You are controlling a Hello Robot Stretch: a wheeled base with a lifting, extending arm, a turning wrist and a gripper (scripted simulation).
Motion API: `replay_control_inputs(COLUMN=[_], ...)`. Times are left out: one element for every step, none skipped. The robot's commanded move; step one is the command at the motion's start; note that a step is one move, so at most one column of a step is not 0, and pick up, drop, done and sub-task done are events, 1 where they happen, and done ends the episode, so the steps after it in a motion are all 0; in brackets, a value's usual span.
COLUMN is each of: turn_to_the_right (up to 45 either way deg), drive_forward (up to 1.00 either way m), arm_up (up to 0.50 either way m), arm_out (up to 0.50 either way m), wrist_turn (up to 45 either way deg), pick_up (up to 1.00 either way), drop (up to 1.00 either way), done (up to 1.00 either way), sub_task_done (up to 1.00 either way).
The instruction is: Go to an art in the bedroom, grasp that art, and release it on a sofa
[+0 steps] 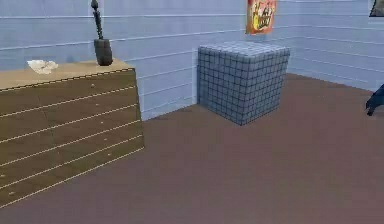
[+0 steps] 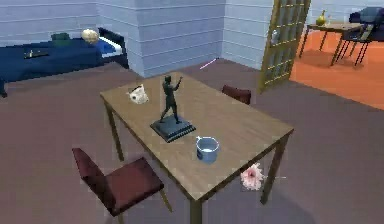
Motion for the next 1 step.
replay_control_inputs(turn_to_the_right=[45.0], drive_forward=[0.00], arm_up=[0.00], arm_out=[0.00], wrist_turn=[0.0], pick_up=[0.00], drop=[0.00], done=[0.00], sub_task_done=[0.00])
